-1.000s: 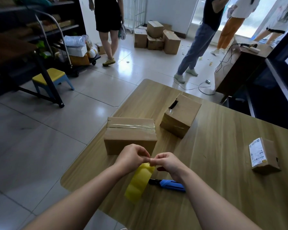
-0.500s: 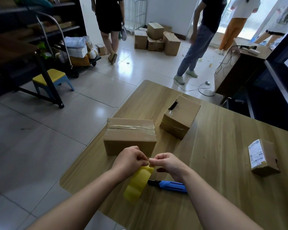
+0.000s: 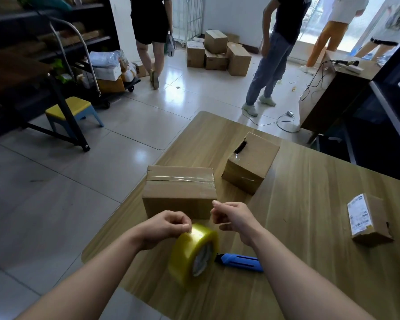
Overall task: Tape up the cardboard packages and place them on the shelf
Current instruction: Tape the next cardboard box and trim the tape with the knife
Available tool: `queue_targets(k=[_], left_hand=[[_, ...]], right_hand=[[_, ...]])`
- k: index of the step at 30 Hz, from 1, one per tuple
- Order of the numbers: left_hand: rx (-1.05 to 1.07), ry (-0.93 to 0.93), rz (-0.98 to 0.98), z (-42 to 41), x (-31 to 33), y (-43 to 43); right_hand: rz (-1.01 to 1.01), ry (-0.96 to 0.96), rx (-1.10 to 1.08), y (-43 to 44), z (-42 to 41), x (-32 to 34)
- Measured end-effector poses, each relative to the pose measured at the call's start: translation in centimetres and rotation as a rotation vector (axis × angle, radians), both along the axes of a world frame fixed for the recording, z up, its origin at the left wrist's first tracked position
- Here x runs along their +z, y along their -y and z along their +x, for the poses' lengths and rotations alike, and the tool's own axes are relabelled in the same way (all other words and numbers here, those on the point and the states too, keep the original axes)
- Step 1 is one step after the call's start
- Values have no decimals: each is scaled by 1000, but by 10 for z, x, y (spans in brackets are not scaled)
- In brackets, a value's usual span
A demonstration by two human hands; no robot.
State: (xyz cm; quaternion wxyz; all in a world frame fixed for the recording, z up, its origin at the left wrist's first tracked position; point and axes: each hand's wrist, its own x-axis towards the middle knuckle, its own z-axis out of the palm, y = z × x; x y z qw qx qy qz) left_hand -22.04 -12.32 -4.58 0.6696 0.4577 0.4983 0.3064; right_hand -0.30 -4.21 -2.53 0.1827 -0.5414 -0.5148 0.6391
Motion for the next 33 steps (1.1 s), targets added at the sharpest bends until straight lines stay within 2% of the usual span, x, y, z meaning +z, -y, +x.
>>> queue_targets(k=[3,7,11,14,17,21,24,25,28,30,31,33], left_hand=[[103,131,-112,-12,-17,9],[259,79,-212,-15,-32,14],[378,-207,-296,-7,-40,12],[287,-469,-272,-12,-55,7],[228,-641,-286,-13,-68,1],[231,-993,-146,-2,-71,-9],[359,-1006,-102,2,-57,-13],[384,-1004,-20,2,-51,-13],[335,-1019,586,6,-19,-10],[390,-1086,870,3,3,-16],[471,-1134,893,-1,11,-25],[600,-1218,672,-11,20,-43]], right_hand=[[69,50,-85,-4,-10,-3],[150,250,-169,-13,-25,-11],[144,253,-172,-18,-32,-13],[117,231,-158,-19,-34,-15],[113,203,-179,-21,-33,-16],[109,209,-162,-24,-35,-14],[116,245,-134,-25,-37,-13],[115,249,-130,-25,-36,-13],[105,238,-129,-24,-34,-12],[97,221,-143,-23,-33,-12],[89,213,-155,-23,-32,-12],[69,195,-175,-22,-30,-12]])
